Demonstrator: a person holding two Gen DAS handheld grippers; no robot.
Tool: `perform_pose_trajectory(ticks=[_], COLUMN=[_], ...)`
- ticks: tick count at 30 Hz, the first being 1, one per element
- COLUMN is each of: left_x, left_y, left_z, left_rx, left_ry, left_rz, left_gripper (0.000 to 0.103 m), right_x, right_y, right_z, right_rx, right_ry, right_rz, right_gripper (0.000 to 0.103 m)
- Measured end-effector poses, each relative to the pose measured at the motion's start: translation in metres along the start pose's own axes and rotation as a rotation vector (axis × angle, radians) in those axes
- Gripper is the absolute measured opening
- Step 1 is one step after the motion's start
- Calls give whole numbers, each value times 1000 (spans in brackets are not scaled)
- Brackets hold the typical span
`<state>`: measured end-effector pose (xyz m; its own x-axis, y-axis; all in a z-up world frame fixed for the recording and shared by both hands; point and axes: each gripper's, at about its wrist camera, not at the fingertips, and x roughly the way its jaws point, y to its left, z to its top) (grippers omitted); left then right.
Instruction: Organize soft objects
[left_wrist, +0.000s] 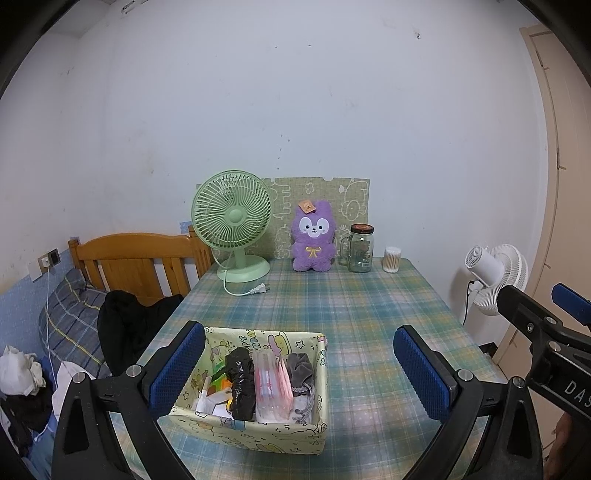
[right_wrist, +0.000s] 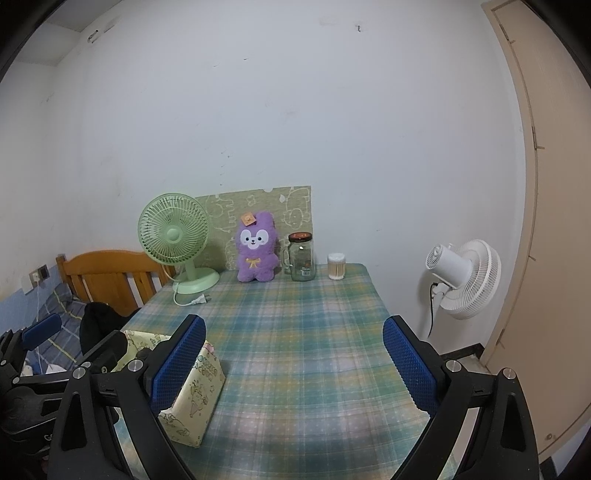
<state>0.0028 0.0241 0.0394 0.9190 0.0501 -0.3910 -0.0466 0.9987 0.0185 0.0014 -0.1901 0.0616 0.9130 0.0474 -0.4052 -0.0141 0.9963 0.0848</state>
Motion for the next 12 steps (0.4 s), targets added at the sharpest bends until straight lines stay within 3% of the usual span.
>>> perform_pose_trajectory(ticks=[12], left_x=[0], left_y=[1], left_z=[2], left_rx=[-14], left_ry=[0], left_rz=[2], left_gripper=[103], right_x=[4], right_y=[-1], right_z=[-2], right_rx=[0], right_ry=[11], right_rz=[-4], right_gripper=[98])
